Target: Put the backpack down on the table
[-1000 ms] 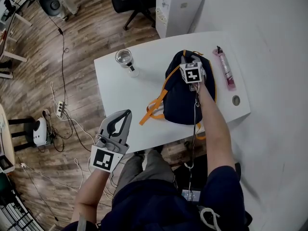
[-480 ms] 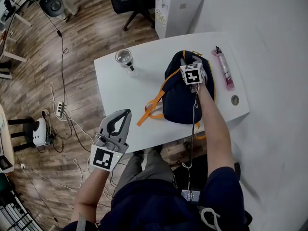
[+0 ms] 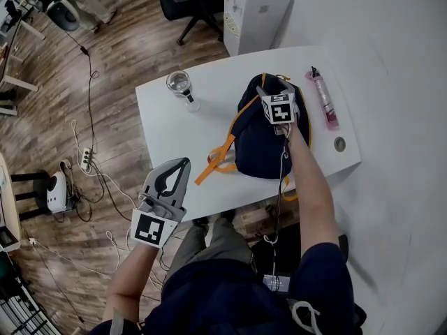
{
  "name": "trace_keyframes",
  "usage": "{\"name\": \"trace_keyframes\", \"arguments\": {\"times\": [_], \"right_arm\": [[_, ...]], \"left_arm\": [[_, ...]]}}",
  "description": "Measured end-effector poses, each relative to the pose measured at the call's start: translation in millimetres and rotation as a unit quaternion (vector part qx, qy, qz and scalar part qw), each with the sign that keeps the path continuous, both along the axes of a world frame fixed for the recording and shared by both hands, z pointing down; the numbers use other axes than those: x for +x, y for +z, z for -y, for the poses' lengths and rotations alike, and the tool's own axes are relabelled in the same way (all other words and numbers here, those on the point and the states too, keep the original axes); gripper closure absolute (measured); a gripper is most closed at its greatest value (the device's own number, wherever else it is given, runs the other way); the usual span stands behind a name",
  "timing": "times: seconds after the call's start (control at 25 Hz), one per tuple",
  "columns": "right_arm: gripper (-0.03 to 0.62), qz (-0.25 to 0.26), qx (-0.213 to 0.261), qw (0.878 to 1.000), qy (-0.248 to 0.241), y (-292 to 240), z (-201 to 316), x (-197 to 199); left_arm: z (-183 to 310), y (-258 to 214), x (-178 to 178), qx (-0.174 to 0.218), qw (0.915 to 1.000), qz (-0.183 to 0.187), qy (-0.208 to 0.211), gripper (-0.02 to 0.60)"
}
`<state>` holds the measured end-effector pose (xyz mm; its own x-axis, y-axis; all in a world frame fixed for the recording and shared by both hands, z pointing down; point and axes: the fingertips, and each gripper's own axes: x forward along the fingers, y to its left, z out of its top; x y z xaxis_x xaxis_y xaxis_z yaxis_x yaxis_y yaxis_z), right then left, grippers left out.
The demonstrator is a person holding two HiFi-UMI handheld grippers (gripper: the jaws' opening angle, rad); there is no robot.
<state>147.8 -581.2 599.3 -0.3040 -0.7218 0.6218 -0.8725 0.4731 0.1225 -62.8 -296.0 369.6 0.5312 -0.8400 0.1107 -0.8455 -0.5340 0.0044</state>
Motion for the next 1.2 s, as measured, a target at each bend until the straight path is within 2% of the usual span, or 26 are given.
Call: {"name": "trace_keyframes", "arguments": {"times": [0.28,0.4,0.72,0.92,1.2], "right_arm": [[0.202,0.012,0.023,1.000,0.003,-9.6,-0.9,1.1],[0.195,0.019,0.029,0.999,0.000,-14.7,-2.0,0.0],[0.195,0.035,0.052,0.998,0.001,-32.3,-10.0,1.5],[0.199,0.063,0.082,0.995,0.003,-59.3,-21.3,-1.2],[0.269,0.106,0.124,0.987,0.000,-104.2,-47.0,-5.3]], "left_arm": [[-0.8,-1.9,0.3,0.003,1.0000,-0.001,0.002,0.578],[-0.4,-3.0,1.9,0.005,1.0000,-0.002,0.004,0.578],[-2.0,-3.5,3.8,0.006,0.9999,-0.003,0.008,0.578],[-3.6,-7.8,4.8,0.010,0.9999,-0.004,0.009,0.578],[-5.1,-13.2,7.4,0.016,0.9998,-0.002,0.013,0.578]]}}
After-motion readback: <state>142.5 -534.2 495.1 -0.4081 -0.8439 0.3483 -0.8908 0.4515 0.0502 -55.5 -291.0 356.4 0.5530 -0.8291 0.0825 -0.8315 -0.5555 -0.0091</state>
